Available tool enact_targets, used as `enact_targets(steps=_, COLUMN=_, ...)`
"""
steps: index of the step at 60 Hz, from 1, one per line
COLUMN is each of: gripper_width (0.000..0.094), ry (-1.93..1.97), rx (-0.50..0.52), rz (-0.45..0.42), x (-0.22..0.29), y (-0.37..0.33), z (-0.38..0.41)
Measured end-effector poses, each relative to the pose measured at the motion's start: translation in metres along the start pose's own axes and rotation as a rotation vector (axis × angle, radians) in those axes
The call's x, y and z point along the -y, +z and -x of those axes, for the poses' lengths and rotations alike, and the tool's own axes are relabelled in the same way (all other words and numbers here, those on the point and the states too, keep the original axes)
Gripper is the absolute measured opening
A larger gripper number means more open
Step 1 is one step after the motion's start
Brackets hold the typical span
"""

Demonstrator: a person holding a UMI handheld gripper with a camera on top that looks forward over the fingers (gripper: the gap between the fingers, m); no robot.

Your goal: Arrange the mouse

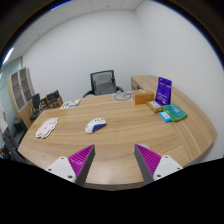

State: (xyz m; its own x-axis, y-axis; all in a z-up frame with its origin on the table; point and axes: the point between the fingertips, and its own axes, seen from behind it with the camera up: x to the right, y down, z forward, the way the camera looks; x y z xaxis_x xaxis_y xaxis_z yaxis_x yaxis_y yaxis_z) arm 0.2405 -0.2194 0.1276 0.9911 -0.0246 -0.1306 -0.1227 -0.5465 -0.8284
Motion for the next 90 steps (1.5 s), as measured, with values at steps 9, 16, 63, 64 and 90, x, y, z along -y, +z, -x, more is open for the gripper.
enact_targets(steps=9, gripper_width=0.0814, ry=0.052, rx=0.019, rz=-0.016, x=0.017, y=0.008, z=0.022)
enact_targets(steps=16, gripper_width=0.0817, ry=0.037, rx=0.006, rz=-0.003, x=0.021, y=0.027, z=0.017)
enact_targets(steps=63, gripper_width=0.0827, ry=-0.066, rx=0.079, rz=0.080, x=0.045, y=0.239, z=-0.004)
enact_targets(steps=64, gripper_width=0.0828, ry=-0.074, rx=0.077, rz=0.078, x=0.046, y=0.241, z=-0.004)
enact_targets(steps=90, gripper_width=0.0349, ry=-0.090, rx=-0.077, rz=0.087, x=0.050, y=0.262, z=-0.003)
